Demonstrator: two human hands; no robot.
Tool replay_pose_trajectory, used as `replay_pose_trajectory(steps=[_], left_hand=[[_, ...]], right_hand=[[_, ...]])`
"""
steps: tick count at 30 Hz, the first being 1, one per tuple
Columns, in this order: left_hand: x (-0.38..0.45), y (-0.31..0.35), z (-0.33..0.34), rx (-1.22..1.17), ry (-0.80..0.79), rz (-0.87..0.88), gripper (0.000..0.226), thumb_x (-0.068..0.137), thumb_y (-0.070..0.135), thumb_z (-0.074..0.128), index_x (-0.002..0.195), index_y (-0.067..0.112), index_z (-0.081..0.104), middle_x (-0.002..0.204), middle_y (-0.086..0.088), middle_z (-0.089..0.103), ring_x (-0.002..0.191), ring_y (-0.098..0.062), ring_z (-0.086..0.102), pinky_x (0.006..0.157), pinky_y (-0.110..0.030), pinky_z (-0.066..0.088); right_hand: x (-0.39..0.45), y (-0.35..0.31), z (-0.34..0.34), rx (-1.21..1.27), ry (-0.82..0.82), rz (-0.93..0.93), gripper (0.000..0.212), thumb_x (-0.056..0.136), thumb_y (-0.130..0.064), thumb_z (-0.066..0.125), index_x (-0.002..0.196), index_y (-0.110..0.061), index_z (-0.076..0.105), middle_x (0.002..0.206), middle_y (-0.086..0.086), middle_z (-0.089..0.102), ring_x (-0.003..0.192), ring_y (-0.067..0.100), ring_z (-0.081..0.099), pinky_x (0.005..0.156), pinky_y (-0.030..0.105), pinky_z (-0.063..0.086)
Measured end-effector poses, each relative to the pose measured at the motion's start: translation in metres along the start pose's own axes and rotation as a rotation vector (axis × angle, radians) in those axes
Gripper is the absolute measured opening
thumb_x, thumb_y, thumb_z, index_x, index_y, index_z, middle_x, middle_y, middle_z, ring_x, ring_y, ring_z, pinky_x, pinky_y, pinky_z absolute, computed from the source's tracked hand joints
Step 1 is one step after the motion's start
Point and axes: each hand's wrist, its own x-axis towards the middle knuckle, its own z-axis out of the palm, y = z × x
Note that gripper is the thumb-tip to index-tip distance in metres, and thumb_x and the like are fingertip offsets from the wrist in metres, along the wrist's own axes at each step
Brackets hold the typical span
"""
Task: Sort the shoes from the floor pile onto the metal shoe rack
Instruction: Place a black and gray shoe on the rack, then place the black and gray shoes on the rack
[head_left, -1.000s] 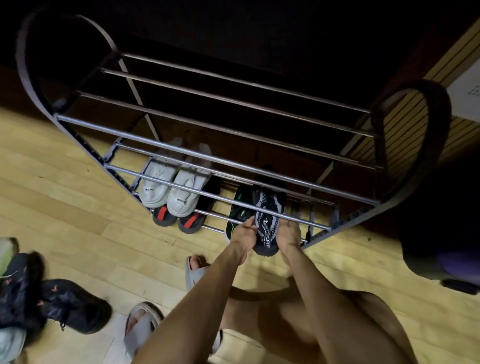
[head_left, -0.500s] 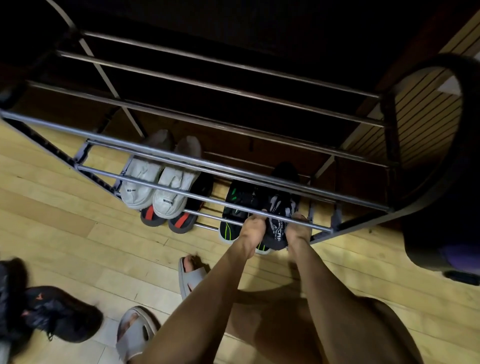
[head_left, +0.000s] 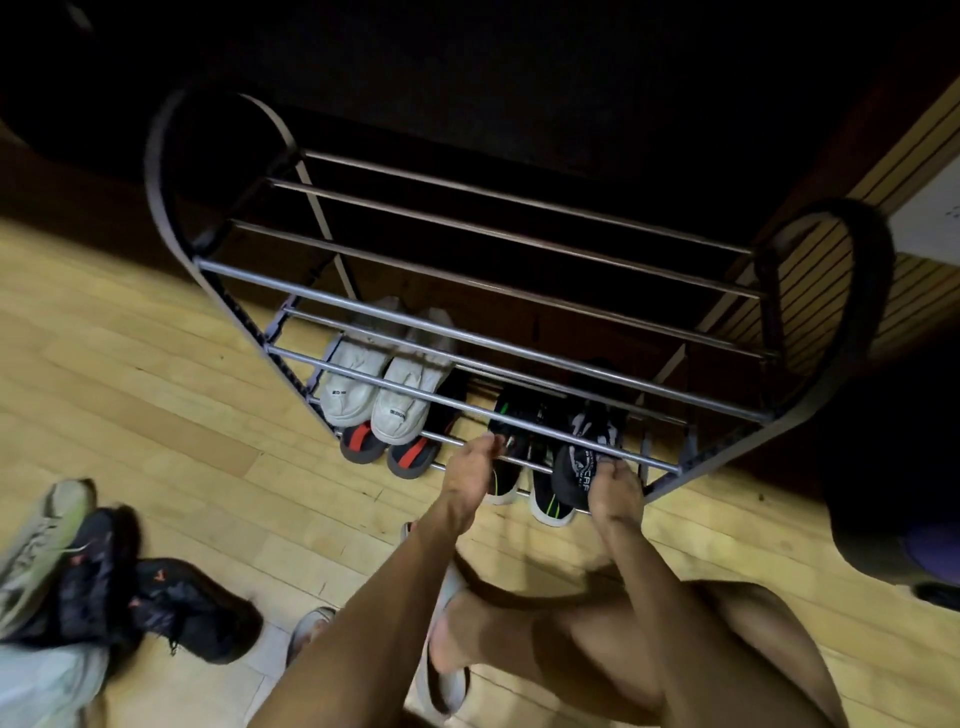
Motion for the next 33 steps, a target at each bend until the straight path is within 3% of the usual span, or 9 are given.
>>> replay_pose_trajectory(steps=[4, 8, 12, 15, 19, 22, 25, 30, 33], left_hand=[[-0.026, 0.01, -0.048, -0.064, 0.087, 0.092, 0.032, 0.101, 0.028, 0.042, 0.088, 0.016, 0.069, 0.091, 0.0, 0.069, 0.081, -0.015, 0.054, 0.063, -0.027, 0.037], [-0.059, 0.024, -0.086, -0.196, 0.135, 0.153, 0.032, 0.102, 0.024, 0.044, 0.088, 0.01, 0.07, 0.089, -0.007, 0.071, 0.076, -0.015, 0.06, 0.071, -0.028, 0.05], [-0.101, 0.03, -0.126, -0.216, 0.18, 0.222, 0.033, 0.102, 0.025, 0.043, 0.093, 0.007, 0.069, 0.087, -0.006, 0.07, 0.062, -0.007, 0.057, 0.052, -0.017, 0.044], [-0.132, 0.03, -0.159, -0.206, 0.246, 0.276, 0.034, 0.101, 0.028, 0.041, 0.096, 0.01, 0.07, 0.085, -0.001, 0.071, 0.064, -0.007, 0.058, 0.063, -0.023, 0.04], [-0.173, 0.022, -0.208, -0.232, 0.356, 0.325, 0.036, 0.1, 0.031, 0.039, 0.09, 0.017, 0.071, 0.089, 0.003, 0.072, 0.077, -0.012, 0.053, 0.076, -0.032, 0.039], [-0.197, 0.011, -0.248, -0.262, 0.452, 0.341, 0.036, 0.1, 0.033, 0.038, 0.094, 0.018, 0.071, 0.096, 0.003, 0.072, 0.087, -0.015, 0.053, 0.078, -0.032, 0.041], [-0.211, -0.01, -0.287, -0.32, 0.539, 0.352, 0.035, 0.1, 0.033, 0.039, 0.098, 0.017, 0.071, 0.097, 0.002, 0.073, 0.086, -0.014, 0.055, 0.079, -0.032, 0.041], [-0.22, -0.047, -0.343, -0.437, 0.677, 0.307, 0.036, 0.099, 0.034, 0.043, 0.09, 0.014, 0.072, 0.09, -0.002, 0.074, 0.082, -0.018, 0.056, 0.068, -0.031, 0.041], [-0.22, -0.058, -0.37, -0.495, 0.729, 0.265, 0.036, 0.1, 0.032, 0.043, 0.093, 0.011, 0.071, 0.086, -0.002, 0.072, 0.064, -0.012, 0.058, 0.047, -0.018, 0.041]], right_hand=[[-0.038, -0.007, 0.0, -0.032, -0.085, -0.02, 0.035, 0.103, -0.023, 0.033, 0.114, -0.004, 0.06, 0.127, 0.024, 0.058, 0.114, 0.037, 0.054, 0.095, 0.04, 0.042], [-0.087, -0.038, 0.004, -0.082, -0.296, -0.1, 0.029, 0.103, -0.019, 0.033, 0.098, -0.004, 0.057, 0.103, 0.018, 0.057, 0.1, 0.029, 0.054, 0.083, 0.034, 0.038], [-0.12, -0.073, 0.025, -0.079, -0.409, -0.248, 0.04, 0.099, -0.031, 0.037, 0.103, -0.001, 0.063, 0.103, 0.018, 0.064, 0.091, 0.029, 0.057, 0.084, 0.039, 0.045], [-0.149, -0.098, 0.041, -0.099, -0.519, -0.359, 0.048, 0.087, -0.043, 0.037, 0.1, -0.007, 0.066, 0.088, 0.004, 0.063, 0.087, 0.029, 0.058, 0.082, 0.043, 0.045], [-0.204, -0.123, 0.054, -0.059, -0.606, -0.452, 0.032, 0.092, -0.038, 0.044, 0.106, -0.019, 0.065, 0.096, -0.001, 0.062, 0.091, 0.021, 0.056, 0.086, 0.04, 0.046], [-0.236, -0.133, 0.073, -0.055, -0.658, -0.484, 0.032, 0.087, -0.04, 0.047, 0.096, -0.016, 0.065, 0.081, -0.002, 0.06, 0.072, 0.017, 0.052, 0.066, 0.036, 0.04], [-0.257, -0.138, 0.099, -0.081, -0.724, -0.53, 0.031, 0.089, -0.038, 0.045, 0.081, -0.016, 0.064, 0.075, -0.001, 0.058, 0.066, 0.017, 0.047, 0.061, 0.035, 0.033], [-0.283, -0.14, 0.151, -0.165, -0.817, -0.611, 0.033, 0.08, -0.054, 0.042, 0.079, -0.03, 0.064, 0.084, -0.01, 0.066, 0.085, 0.019, 0.055, 0.078, 0.04, 0.041], [-0.304, -0.141, 0.177, -0.231, -0.874, -0.648, 0.03, 0.088, -0.05, 0.042, 0.084, -0.032, 0.066, 0.088, -0.013, 0.067, 0.094, 0.019, 0.058, 0.088, 0.043, 0.046]])
